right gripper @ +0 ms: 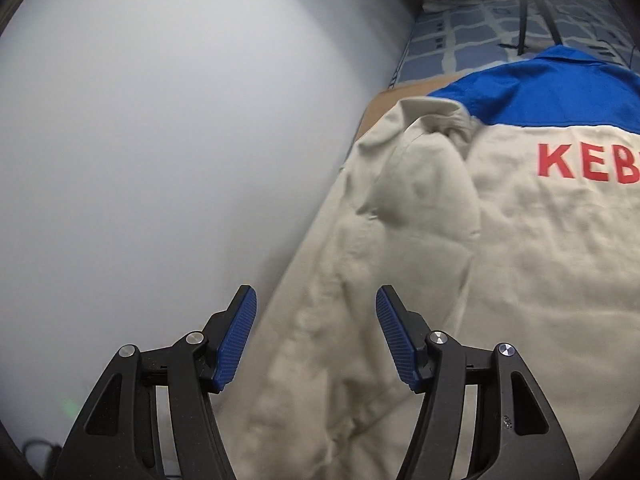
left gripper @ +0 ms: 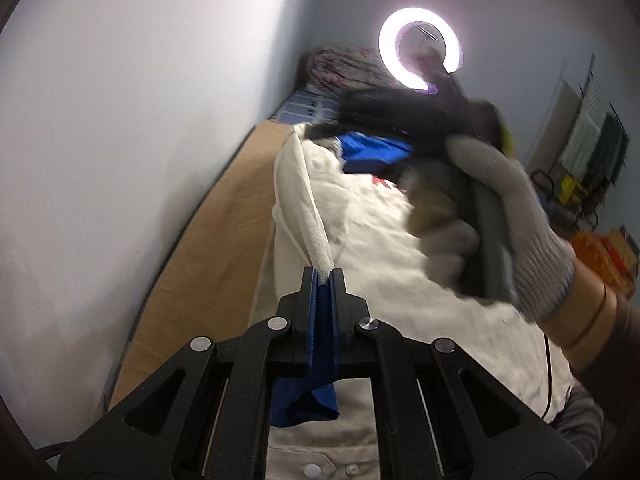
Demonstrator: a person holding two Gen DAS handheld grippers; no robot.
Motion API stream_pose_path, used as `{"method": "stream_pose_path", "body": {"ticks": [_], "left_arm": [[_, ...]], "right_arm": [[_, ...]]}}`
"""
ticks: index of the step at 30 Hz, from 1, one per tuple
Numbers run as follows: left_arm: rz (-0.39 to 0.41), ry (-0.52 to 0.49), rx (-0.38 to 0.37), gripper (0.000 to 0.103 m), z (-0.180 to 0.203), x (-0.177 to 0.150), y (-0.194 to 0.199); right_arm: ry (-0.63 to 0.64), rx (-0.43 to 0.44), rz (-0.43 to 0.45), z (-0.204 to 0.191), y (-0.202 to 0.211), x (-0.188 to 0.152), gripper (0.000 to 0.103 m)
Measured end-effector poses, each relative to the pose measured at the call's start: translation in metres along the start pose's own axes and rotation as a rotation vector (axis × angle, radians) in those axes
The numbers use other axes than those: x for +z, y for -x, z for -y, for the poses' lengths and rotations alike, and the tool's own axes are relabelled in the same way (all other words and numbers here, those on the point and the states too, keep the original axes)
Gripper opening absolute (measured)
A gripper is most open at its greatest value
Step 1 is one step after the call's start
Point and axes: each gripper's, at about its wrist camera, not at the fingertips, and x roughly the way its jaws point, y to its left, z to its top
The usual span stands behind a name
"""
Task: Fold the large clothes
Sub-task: 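Grasp the blue cuff with the left tool and fold the sleeve over the back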
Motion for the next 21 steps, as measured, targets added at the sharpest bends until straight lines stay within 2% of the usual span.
{"method": "stream_pose_path", "body": {"ticks": [2,3,5,6,7,11,16,18,21], "left_arm": [[-0.015,-0.037,-0.013,0.003,0.01,-0.005,-0.002],[-0.017,-0.05,-0.014,0.003,0.015,-0.007,-0.001],[-0.023,-0.086,-0.019,0.003,0.023,-0.012,0.0],[-0.025,-0.095,-0.025,0.003,0.025,-0.012,0.0],[-0.029,-0.109,-0.032,0.003,0.028,-0.015,0.001],[-0.046,-0.176,-0.067,0.003,0.036,-0.022,0.004],[-0.071,-0.257,-0.103,0.003,0.053,-0.032,0.007],[-0.091,-0.265,-0.128,0.003,0.055,-0.038,0.012],[-0.1,-0.222,-0.166,0.012,0.048,-0.039,0.021]], "right_arm": [[0.006,-0.027,-0.028,-0.004,-0.013,-0.002,0.063],[0.022,-0.061,-0.048,-0.006,-0.02,-0.006,0.059],[0.042,-0.087,-0.077,-0.003,-0.035,-0.008,0.03],[0.042,-0.076,-0.098,-0.002,-0.035,-0.014,0.001],[0.029,-0.064,-0.114,0.003,-0.035,-0.018,0.002],[0.001,-0.064,-0.063,0.02,-0.009,-0.029,0.002],[-0.112,-0.043,-0.008,0.062,0.036,-0.059,0.002],[-0.14,-0.054,-0.001,0.074,0.044,-0.074,0.002],[-0.209,-0.062,-0.011,0.1,0.053,-0.101,0.002]]}}
